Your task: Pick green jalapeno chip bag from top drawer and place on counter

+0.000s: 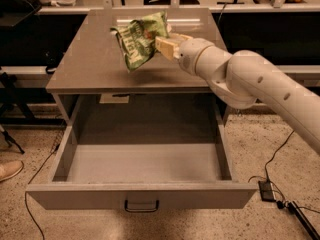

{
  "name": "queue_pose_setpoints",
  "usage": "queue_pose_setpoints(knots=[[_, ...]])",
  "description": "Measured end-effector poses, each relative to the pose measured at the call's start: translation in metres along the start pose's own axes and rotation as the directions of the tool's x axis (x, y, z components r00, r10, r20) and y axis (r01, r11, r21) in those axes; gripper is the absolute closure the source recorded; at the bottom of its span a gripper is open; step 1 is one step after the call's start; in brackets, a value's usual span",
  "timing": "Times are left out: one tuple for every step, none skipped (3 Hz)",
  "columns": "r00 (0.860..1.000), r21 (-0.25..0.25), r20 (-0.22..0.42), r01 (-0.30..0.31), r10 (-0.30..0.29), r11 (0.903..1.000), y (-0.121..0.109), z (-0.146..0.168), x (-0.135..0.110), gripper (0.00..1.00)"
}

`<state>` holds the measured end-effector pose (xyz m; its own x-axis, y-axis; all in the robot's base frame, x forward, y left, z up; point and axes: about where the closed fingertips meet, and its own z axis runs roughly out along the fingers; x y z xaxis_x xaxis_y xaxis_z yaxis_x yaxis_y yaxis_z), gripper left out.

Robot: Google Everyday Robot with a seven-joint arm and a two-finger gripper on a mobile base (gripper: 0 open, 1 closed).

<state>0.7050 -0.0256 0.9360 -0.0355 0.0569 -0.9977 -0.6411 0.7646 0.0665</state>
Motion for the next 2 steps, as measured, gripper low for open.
queue_pose_setpoints(knots=[[0.998, 0.023, -0.062, -0.010, 0.011, 0.9997, 0.003, 0.028, 0.001, 0.59], [0.991, 0.048, -0.134, -0.010, 0.016, 0.9988, -0.006, 0.040, 0.020, 0.35]])
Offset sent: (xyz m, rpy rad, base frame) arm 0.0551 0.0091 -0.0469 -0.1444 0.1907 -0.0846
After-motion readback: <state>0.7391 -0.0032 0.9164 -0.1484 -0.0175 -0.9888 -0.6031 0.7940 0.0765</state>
